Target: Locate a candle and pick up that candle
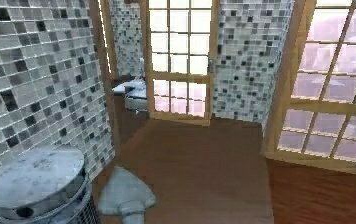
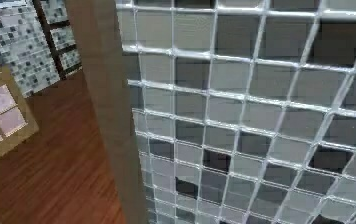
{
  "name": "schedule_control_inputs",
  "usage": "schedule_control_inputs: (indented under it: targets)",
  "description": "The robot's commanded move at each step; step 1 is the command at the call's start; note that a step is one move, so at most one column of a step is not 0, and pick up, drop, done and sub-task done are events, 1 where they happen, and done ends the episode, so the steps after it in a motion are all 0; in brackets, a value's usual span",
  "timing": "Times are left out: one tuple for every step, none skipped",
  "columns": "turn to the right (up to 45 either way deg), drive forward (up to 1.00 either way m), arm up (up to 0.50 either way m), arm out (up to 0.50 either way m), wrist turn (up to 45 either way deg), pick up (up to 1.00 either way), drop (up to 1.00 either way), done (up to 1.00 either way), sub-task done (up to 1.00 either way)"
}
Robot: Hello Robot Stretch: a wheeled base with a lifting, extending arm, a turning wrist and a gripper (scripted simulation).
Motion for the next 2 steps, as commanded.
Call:
schedule_control_inputs:
  targets:
    - [-45.0,0.0,0.0,0.0,0.0,0.0,0.0,0.0,0.0]
    - [-27.0,0.0,0.0,0.0,0.0,0.0,0.0,0.0,0.0]
